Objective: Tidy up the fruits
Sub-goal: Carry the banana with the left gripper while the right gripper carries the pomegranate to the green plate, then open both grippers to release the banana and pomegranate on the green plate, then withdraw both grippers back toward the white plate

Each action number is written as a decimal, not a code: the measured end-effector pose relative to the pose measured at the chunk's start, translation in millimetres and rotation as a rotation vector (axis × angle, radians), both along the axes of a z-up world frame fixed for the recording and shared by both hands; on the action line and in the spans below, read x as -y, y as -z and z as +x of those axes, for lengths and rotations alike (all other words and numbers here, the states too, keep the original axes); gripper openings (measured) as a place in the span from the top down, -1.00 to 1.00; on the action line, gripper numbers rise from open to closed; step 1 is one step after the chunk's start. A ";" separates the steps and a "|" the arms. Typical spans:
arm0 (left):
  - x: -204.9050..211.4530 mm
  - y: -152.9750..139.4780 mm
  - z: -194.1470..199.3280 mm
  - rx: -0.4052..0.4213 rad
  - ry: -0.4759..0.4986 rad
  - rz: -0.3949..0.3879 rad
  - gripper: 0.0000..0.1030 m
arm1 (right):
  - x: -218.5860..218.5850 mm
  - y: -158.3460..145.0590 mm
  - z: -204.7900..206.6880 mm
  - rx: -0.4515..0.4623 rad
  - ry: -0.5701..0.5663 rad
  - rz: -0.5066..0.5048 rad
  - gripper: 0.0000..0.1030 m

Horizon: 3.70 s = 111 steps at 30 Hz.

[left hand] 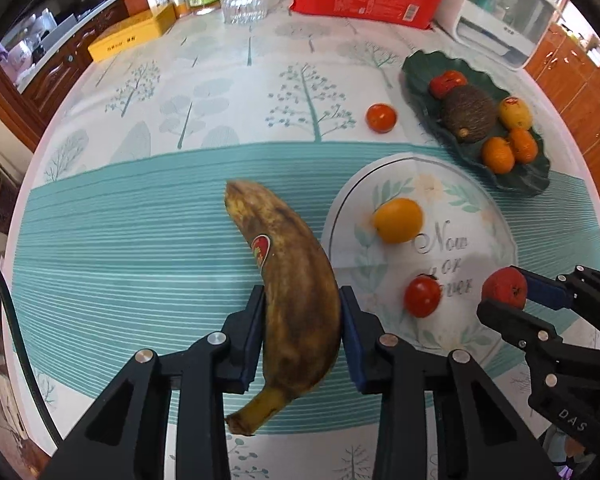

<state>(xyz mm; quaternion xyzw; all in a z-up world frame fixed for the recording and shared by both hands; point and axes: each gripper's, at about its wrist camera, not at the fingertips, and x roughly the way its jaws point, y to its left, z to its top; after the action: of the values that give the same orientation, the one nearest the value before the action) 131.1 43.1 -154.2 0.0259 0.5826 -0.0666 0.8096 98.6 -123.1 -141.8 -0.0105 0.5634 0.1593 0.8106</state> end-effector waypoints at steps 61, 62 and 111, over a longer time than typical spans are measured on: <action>219.5 -9.5 184.9 0.041 0.334 -0.181 0.34 | 156.6 -1.7 132.7 0.112 0.293 -0.101 0.31; 218.6 -9.1 185.3 0.036 0.334 -0.183 0.34 | 156.3 -1.9 132.9 0.115 0.292 -0.100 0.29; 56.1 -157.5 63.4 0.336 0.247 -0.123 -0.26 | 74.1 -115.3 27.9 0.249 0.296 -0.060 0.16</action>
<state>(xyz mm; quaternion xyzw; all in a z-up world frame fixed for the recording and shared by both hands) 194.4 -13.0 3.3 0.0582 0.4265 -0.1954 0.8812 126.5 -197.2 -26.5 0.0288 0.4585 0.0191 0.8880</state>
